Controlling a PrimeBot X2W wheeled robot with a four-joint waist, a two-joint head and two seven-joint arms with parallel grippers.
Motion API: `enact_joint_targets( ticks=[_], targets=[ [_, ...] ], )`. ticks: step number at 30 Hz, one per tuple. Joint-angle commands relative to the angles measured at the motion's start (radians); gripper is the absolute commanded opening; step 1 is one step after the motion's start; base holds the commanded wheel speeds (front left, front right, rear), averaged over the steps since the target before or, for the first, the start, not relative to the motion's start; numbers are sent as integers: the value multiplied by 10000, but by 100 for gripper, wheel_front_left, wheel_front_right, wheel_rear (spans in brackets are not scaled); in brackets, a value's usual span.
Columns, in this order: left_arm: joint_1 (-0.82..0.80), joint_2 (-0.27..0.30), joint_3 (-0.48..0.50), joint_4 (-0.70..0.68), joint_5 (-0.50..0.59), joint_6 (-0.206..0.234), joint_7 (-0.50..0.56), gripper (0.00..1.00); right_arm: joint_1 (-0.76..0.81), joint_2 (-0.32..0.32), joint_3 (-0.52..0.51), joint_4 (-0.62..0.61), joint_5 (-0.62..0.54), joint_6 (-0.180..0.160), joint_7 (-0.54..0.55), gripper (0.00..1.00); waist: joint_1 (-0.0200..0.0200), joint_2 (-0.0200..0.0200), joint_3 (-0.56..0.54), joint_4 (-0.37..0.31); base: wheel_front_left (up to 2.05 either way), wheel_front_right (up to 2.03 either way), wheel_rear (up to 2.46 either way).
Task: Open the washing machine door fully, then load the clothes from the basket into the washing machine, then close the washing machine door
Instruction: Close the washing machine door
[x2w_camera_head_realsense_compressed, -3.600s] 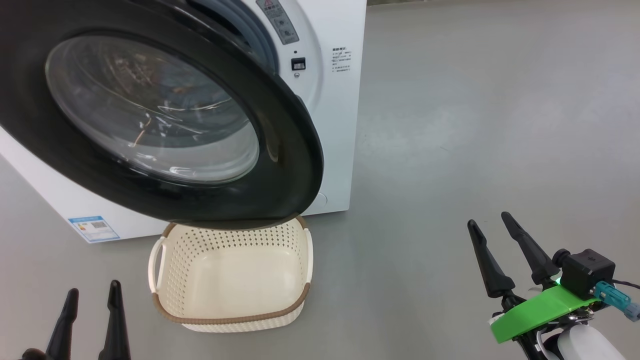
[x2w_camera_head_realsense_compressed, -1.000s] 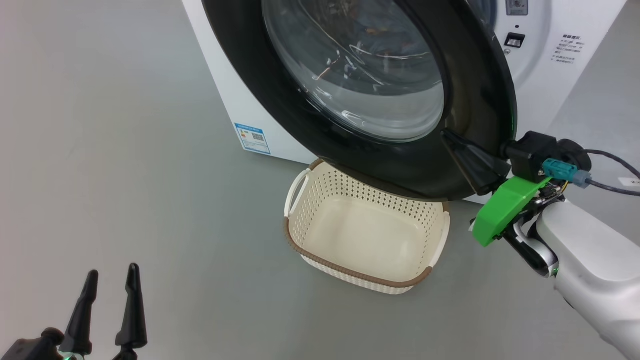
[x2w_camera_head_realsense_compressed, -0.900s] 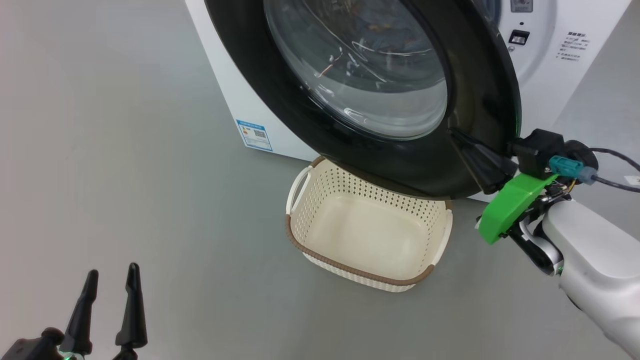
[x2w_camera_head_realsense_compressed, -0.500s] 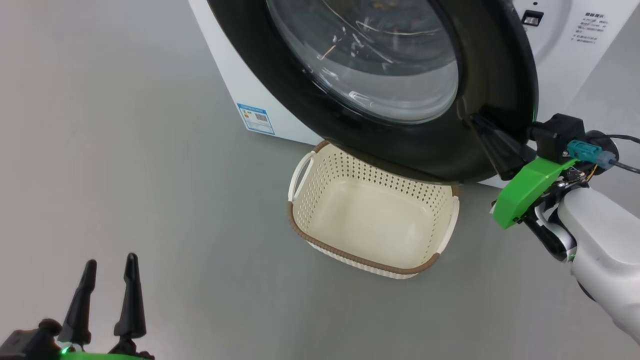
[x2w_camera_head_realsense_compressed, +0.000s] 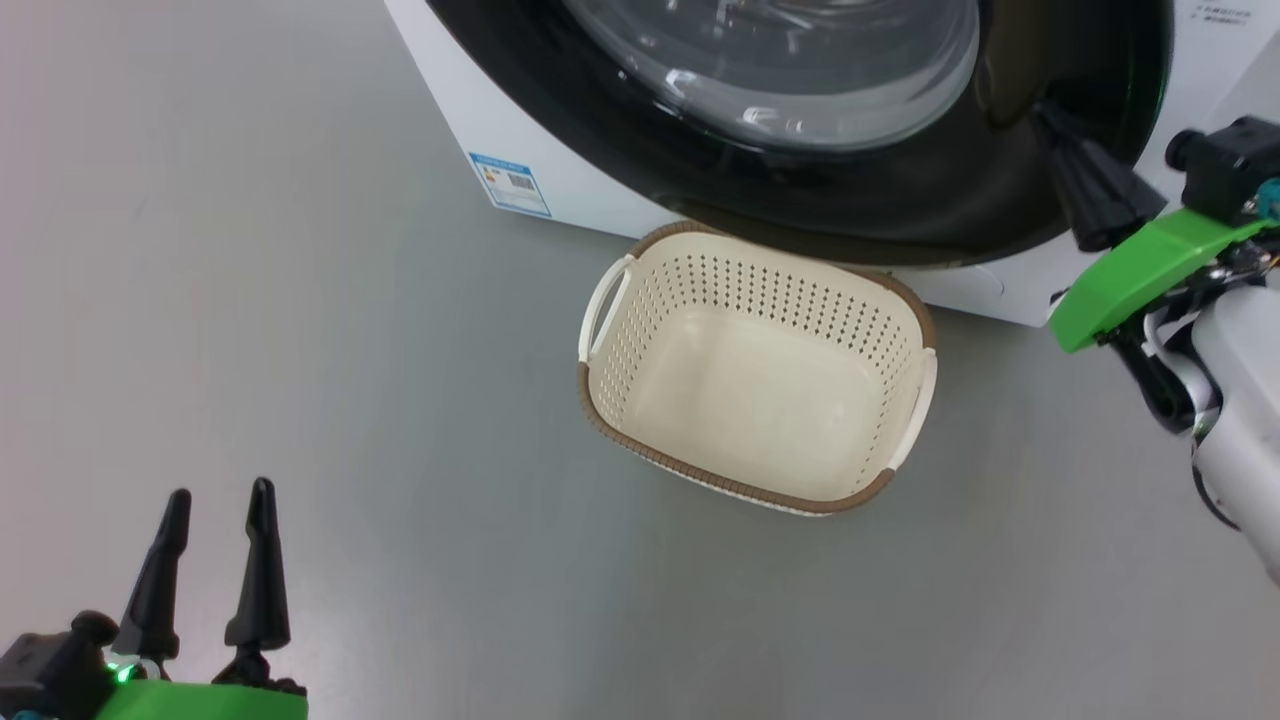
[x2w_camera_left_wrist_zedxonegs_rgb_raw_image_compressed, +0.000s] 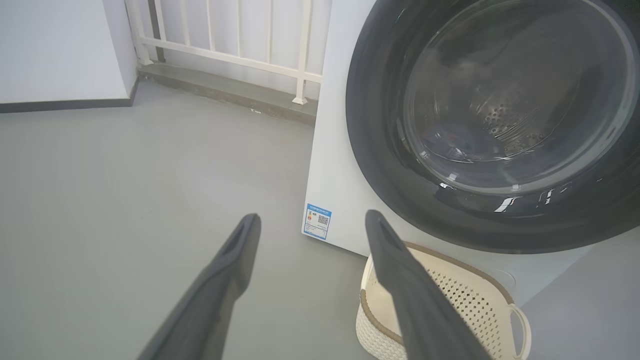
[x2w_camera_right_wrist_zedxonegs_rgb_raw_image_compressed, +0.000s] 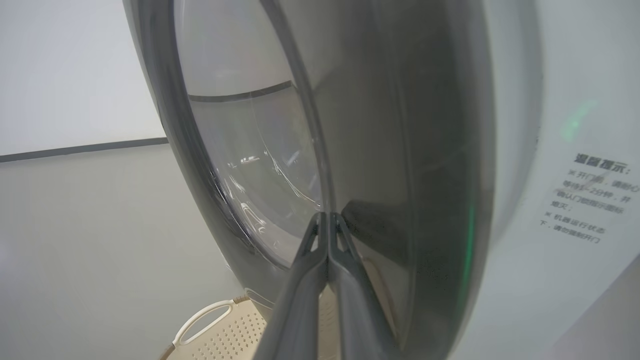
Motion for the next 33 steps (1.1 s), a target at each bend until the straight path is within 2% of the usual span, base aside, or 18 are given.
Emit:
enact_joint_targets(
  ticks=[1, 18, 24, 33],
  targets=[
    [-311, 372, 312, -283, -140, 6, -65, 100, -242, -181, -152, -85, -189, -6, -80, 0, 0, -1, 211, 30, 0, 0, 0],
    [-809, 415, 168, -390, -136, 6, -65, 100, -1863, -577, -850, 409, -728, -6, -80, 0, 0, -1, 1079, 173, 0, 0, 0],
    [-958, 390, 148, -354, -140, 6, -65, 100, -2048, -364, -1458, 713, -1246, -6, -80, 0, 0, -1, 1105, 167, 0, 0, 0],
    [-977, 387, 136, -228, -176, 6, -65, 100, -1655, -70, -1669, 773, -1491, -6, -80, 0, 0, -1, 898, 89, 0, 0, 0]
  ],
)
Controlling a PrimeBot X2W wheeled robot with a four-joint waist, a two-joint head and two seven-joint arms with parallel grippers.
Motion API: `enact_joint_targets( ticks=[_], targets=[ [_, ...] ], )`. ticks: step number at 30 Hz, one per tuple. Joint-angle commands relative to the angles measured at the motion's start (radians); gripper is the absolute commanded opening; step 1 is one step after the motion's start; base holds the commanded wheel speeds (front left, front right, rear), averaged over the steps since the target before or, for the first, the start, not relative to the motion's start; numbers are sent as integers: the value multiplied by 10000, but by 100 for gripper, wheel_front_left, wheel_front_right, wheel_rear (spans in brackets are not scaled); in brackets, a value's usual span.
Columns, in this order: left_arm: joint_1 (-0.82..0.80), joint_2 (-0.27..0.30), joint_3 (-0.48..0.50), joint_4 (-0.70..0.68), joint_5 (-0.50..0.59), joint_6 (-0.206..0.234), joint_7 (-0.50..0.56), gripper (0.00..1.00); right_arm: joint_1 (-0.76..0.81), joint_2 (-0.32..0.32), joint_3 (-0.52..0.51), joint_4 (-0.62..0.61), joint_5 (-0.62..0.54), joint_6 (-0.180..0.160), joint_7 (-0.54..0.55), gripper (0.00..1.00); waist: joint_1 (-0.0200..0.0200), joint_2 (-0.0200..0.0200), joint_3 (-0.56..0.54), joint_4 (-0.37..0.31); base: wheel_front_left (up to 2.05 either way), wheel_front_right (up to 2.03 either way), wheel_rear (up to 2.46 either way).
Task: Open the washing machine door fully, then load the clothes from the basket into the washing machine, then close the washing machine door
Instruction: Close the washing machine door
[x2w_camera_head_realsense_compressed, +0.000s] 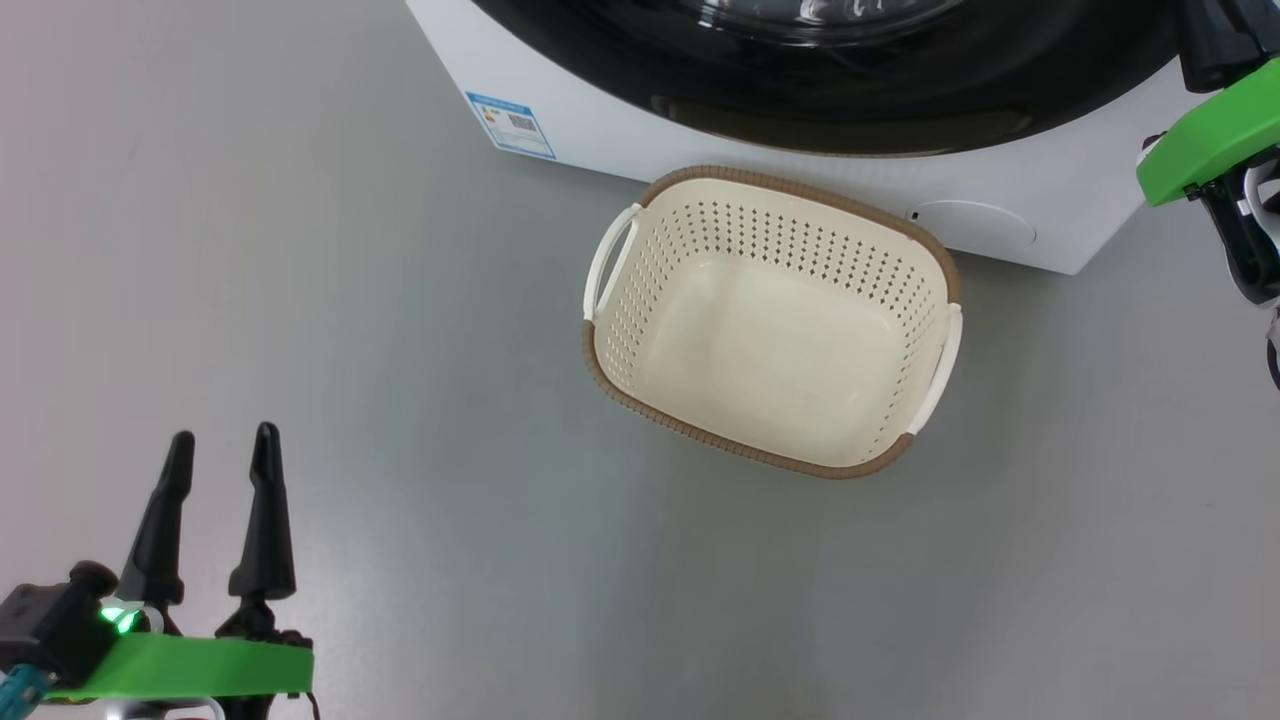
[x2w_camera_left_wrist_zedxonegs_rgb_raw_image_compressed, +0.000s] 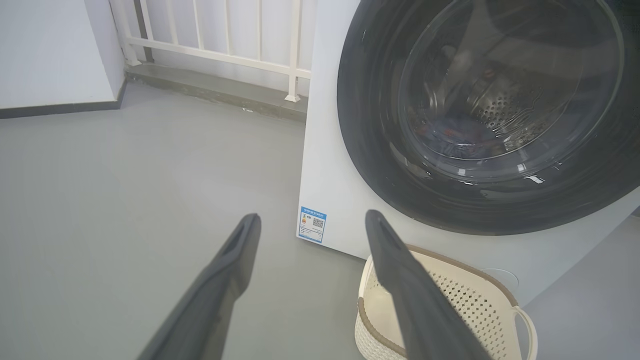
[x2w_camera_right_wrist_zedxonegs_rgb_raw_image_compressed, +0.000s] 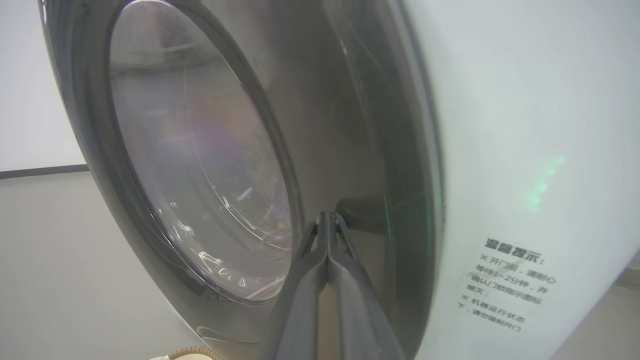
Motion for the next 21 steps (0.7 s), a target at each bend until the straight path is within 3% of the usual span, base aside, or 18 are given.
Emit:
enact_joint_targets(
  ticks=[1, 6, 7, 9, 11, 12, 13, 21],
  targets=[
    [-179, 382, 353, -122, -86, 6, -65, 100, 120, -108, -190, -130, -93, -99, -51, 0, 0, -1, -65, -31, 0, 0, 0],
    [-156, 429, 316, -69, -86, 6, -65, 100, 545, -20, -206, -359, -86, -99, -51, 0, 0, -1, -348, -101, 0, 0, 0],
    [-142, 423, 313, -71, -72, 6, -65, 100, 650, -16, -184, -414, -124, -99, -51, 5, 0, -1, -414, -121, 0, 0, 0],
    [-108, 424, 309, -73, -48, 6, -65, 100, 893, 51, 1, -654, -70, -99, -51, 31, 0, -1, -541, -172, 0, 0, 0],
    [-82, 443, 307, -71, -40, 6, -65, 100, 1098, 48, 127, -851, 18, -99, -51, 50, 0, -1, -665, -248, 0, 0, 0],
    [-72, 456, 306, -67, -40, 6, -65, 100, 1184, 46, 158, -938, 62, -99, -51, 81, 0, -1, -727, -291, 0, 0, 0],
    [-60, 467, 308, -60, -35, 6, -65, 100, 1276, 55, 183, -1037, 98, -99, -51, 100, 0, -1, -796, -344, 0, 0, 0],
    [144, 564, 340, -102, 99, 6, -65, 100, 2227, 253, 520, -1677, 168, -99, -51, 100, 0, -1, -1518, -1003, 0, 0, 0]
  ],
)
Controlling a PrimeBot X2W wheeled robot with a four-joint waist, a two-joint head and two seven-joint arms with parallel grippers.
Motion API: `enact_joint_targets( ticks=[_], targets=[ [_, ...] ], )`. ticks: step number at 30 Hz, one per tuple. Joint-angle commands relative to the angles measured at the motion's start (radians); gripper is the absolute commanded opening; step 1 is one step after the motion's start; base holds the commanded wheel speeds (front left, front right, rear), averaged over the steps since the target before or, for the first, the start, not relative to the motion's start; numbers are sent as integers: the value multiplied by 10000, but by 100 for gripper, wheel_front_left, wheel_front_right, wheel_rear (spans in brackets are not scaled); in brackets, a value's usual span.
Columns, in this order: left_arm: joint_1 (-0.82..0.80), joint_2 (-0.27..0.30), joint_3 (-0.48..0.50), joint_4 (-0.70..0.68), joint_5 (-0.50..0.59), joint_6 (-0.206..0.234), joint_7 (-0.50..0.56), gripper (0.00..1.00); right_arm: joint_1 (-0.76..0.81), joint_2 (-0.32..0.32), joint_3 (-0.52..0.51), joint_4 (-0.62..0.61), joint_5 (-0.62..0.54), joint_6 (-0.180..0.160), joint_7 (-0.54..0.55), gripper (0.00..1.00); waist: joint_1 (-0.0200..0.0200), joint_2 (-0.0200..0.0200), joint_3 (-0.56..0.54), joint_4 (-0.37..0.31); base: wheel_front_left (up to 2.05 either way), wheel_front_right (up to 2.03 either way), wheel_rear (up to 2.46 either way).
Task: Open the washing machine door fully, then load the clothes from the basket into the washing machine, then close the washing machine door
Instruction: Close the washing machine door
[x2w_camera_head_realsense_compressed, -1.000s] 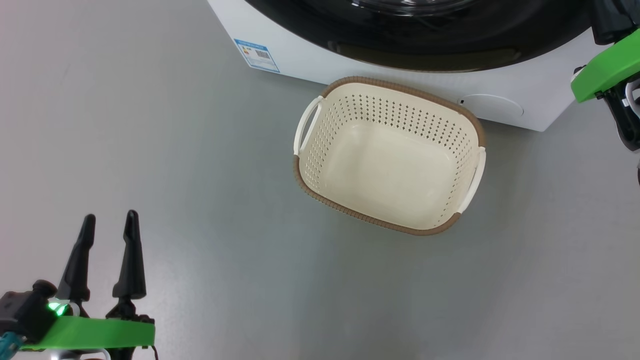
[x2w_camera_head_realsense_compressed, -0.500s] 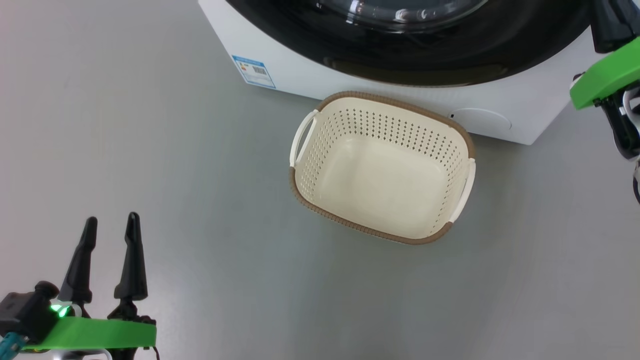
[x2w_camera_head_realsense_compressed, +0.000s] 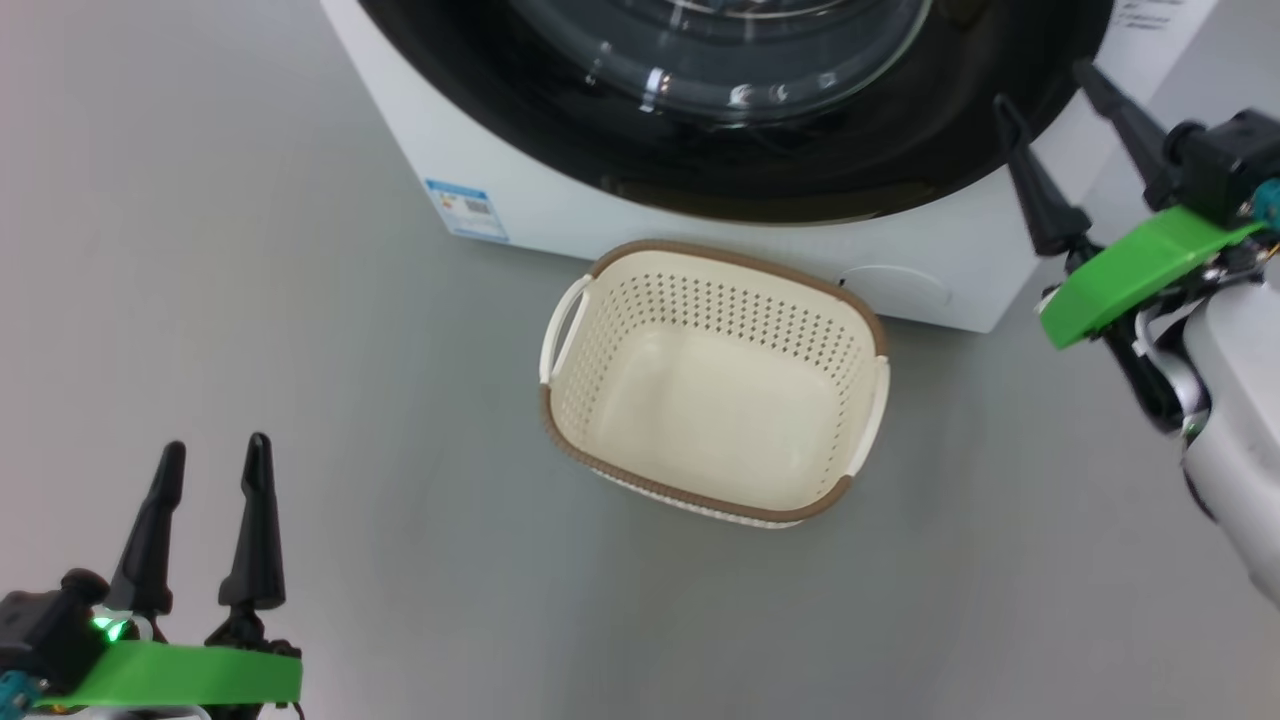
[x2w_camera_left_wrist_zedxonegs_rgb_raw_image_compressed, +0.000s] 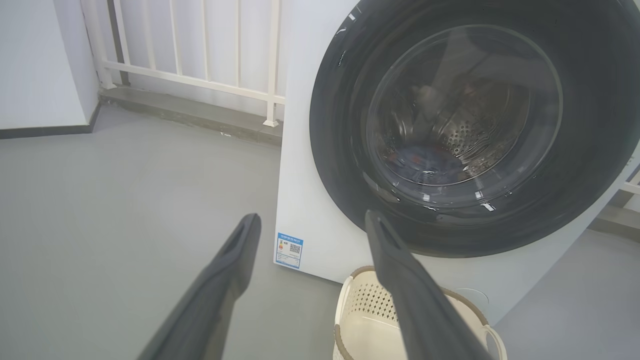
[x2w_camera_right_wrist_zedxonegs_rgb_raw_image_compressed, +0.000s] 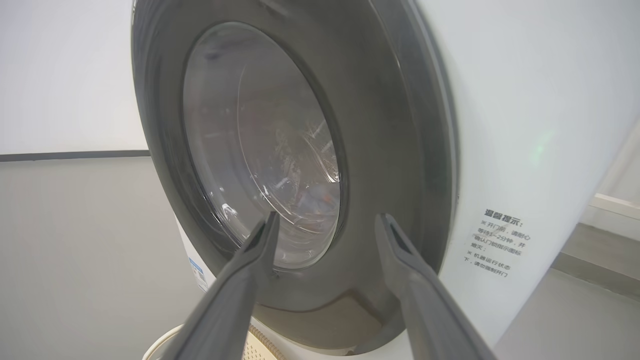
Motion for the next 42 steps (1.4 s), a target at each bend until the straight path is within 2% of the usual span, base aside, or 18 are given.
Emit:
enact_joint_targets(
  ticks=[1, 16, 26, 38, 42],
  targets=[
    [73, 397, 358, -181, 153, 6, -65, 100, 489, 74, 63, -371, 140, -29, -51, 100, 0, 0, -499, -493, 0, 0, 0],
    [633, 499, 482, -264, 316, 6, -65, 100, 2388, 626, -782, -1825, 352, -29, -51, 100, 0, 0, -1540, -2023, 0, 0, 0],
    [1028, 437, 640, -319, 429, 6, -65, 100, 3644, 720, -995, -2709, 400, -29, -51, 100, 0, 0, -2029, -3043, 0, 0, 0],
    [1379, 332, 693, -293, 512, 6, -65, 100, 5659, 1157, -1880, -3712, 513, -29, -51, 100, 0, 0, -2591, -3703, 0, 0, 0],
    [1489, 269, 740, -333, 542, 6, -65, 100, 6576, 1075, -2208, -4276, 463, -29, -51, 100, 0, 0, -2749, -3789, 0, 0, 0]
  ],
)
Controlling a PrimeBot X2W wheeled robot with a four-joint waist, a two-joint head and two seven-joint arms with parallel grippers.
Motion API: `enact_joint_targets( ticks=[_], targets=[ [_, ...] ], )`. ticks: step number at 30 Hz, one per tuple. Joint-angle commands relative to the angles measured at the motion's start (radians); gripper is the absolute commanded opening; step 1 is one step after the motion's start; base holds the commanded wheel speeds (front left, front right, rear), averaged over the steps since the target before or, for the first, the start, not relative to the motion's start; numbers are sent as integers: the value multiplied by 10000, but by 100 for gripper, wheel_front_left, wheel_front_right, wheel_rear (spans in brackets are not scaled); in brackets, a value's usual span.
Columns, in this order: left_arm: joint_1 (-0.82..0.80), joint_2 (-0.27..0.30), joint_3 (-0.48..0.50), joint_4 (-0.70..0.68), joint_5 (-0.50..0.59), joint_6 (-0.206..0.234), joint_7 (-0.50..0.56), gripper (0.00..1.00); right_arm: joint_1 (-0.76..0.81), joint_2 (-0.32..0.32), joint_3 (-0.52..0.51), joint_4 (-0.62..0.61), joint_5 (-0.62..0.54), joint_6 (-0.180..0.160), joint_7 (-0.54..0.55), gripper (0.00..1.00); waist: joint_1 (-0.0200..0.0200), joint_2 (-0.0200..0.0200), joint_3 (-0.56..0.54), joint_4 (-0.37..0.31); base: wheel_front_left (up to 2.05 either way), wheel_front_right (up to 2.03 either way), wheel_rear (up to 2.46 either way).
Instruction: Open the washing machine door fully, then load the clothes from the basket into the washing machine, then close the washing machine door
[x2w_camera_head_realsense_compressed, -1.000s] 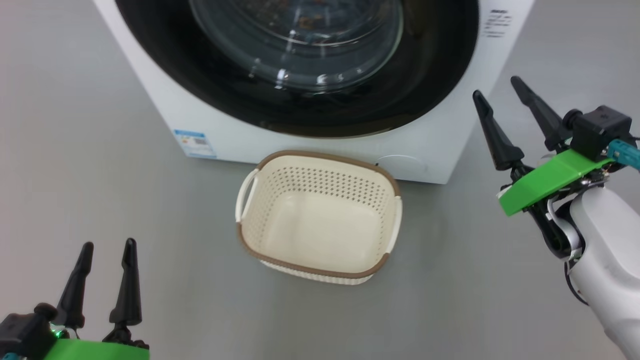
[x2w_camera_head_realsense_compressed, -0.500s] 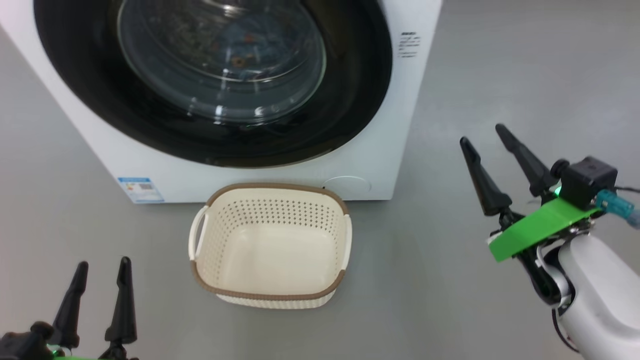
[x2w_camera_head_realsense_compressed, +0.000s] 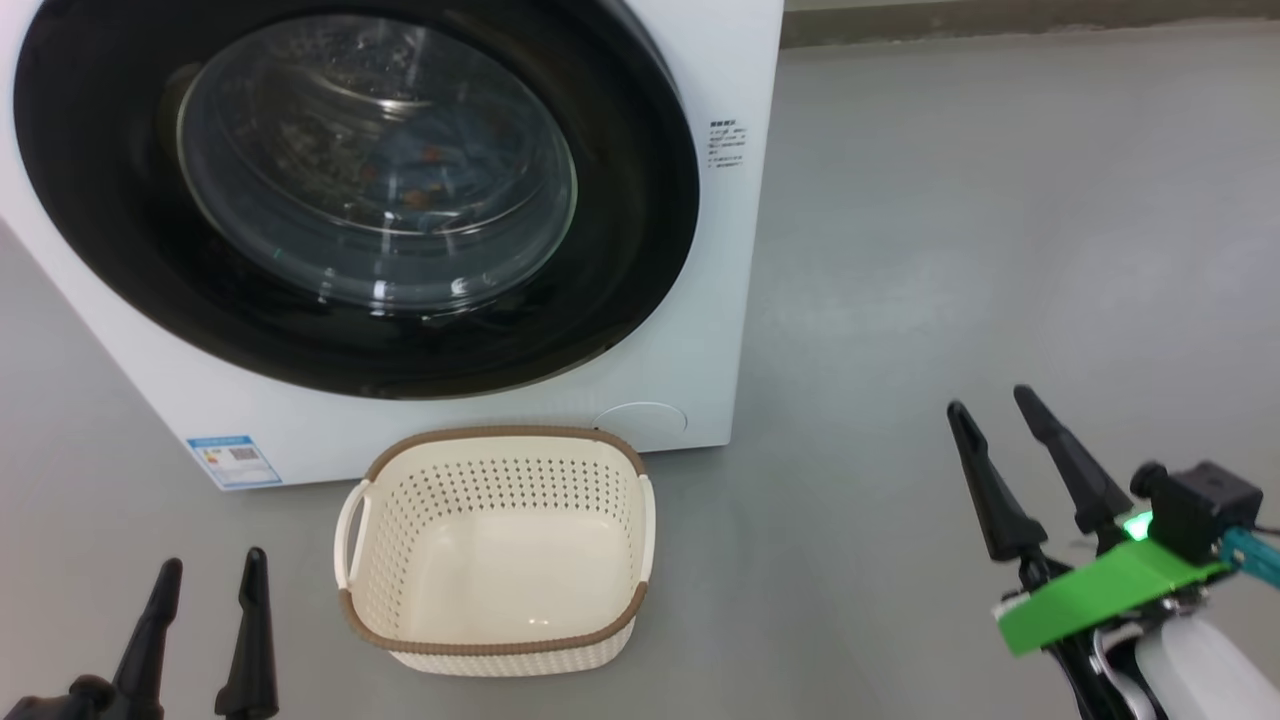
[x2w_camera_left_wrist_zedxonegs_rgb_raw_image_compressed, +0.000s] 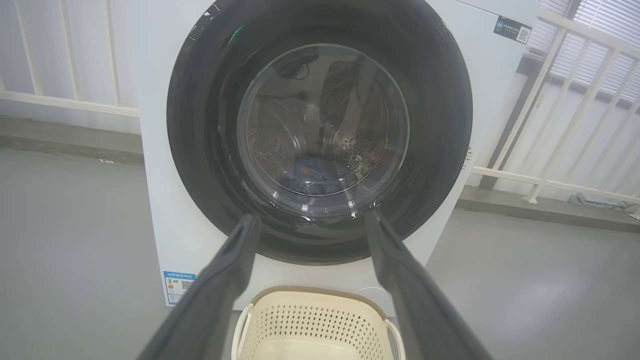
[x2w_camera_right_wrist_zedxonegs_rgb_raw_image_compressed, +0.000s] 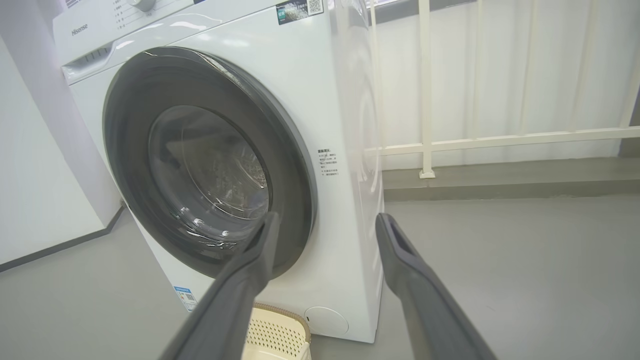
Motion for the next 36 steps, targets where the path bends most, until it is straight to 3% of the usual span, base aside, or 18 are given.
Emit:
enact_joint_targets(
  ticks=[1, 13, 36],
  targets=[
    [-158, 181, 412, -285, 140, 6, -67, 100, 258, -122, -2, -421, 1, -27, -51, 100, 2, 0, -139, -136, 0, 0, 0],
    [-99, -30, 592, -376, 311, 6, -67, 100, 1253, 191, -718, -888, -607, -27, -51, 100, 2, 0, -179, -279, 0, 0, 0],
    [-104, 120, 365, -369, -248, 6, -67, 100, 1157, 453, -899, -581, -999, -27, -51, 100, 2, 0, -202, -28, 0, 0, 0]
  ],
)
